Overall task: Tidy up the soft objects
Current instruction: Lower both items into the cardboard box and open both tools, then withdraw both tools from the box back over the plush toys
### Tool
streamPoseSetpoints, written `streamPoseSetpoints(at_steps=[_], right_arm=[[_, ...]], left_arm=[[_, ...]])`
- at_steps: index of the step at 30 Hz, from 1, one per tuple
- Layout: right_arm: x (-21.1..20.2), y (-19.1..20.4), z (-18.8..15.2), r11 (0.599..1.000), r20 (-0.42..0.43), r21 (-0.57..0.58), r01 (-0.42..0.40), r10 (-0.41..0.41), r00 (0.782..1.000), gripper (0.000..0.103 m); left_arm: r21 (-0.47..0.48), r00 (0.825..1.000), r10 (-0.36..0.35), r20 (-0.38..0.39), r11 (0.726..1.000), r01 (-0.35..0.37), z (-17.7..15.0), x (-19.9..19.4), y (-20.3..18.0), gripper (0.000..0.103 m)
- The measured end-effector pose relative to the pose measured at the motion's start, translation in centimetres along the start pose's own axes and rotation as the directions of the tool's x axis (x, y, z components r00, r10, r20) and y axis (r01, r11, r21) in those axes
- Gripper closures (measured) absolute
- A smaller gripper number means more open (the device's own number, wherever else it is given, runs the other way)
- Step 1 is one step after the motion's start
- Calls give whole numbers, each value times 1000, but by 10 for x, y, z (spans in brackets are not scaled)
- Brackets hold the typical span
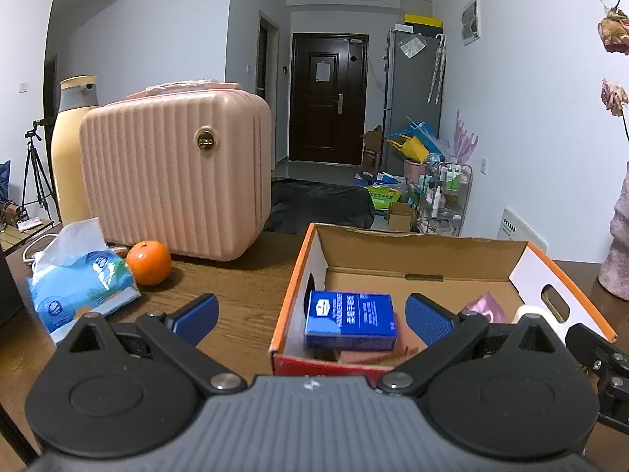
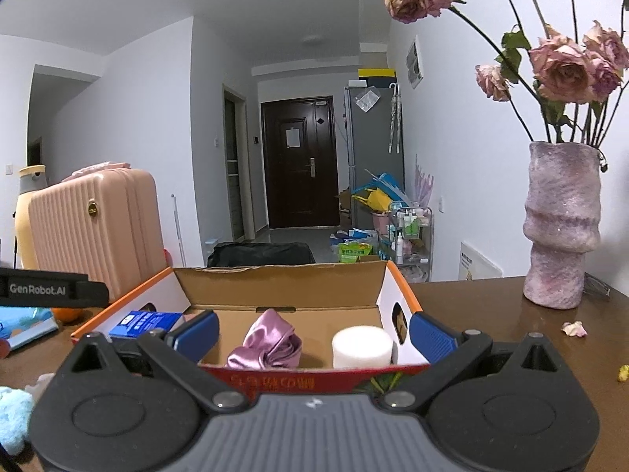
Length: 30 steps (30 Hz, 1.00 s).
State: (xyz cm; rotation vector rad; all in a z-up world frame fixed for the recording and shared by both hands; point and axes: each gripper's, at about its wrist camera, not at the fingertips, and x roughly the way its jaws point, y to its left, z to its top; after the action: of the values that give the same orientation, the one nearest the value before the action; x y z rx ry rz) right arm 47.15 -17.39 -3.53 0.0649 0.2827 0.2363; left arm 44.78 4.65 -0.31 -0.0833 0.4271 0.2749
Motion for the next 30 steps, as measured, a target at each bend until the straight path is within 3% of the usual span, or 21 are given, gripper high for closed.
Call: streamPoseSetpoints(at_steps=[30], right_arm=[[-90, 11, -32, 1000, -8, -28, 0, -1, 1000, 0]], left_arm=[[28, 1000, -2, -6, 1000, 2, -42, -73, 25, 0]])
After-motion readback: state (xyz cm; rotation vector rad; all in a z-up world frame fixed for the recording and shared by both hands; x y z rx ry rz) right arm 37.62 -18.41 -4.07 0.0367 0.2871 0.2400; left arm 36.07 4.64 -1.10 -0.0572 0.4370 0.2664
